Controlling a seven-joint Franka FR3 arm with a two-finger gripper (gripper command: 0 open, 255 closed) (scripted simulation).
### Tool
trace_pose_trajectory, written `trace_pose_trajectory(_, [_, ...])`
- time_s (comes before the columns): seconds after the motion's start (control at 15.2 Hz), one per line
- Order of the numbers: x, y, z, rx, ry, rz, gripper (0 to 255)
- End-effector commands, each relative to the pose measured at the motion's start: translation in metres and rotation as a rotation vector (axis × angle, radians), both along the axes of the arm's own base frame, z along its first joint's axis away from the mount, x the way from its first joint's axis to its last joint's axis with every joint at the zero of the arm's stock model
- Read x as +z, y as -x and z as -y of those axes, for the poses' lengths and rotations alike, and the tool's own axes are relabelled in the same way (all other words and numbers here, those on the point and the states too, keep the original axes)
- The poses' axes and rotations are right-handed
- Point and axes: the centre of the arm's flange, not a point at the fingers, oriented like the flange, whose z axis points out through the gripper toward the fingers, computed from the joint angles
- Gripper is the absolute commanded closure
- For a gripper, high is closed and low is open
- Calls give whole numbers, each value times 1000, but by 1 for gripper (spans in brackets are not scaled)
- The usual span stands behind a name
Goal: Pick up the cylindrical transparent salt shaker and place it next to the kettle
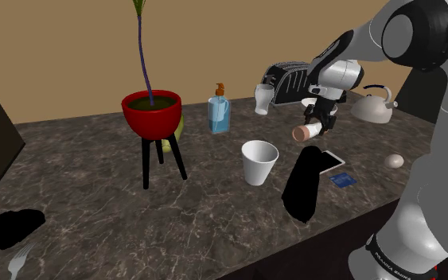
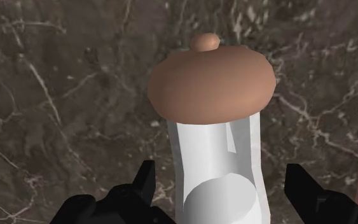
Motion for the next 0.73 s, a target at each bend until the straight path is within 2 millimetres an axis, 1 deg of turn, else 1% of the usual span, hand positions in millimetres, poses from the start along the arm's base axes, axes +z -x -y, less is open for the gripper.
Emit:
trace_pose_trajectory(0.0, [0, 0, 0, 0, 0, 0, 0])
trace_pose_trajectory(0.07, [0, 0, 0, 0, 0, 0, 255])
trace_pose_trajectory(0.66, [0, 0, 0, 0, 0, 0, 255])
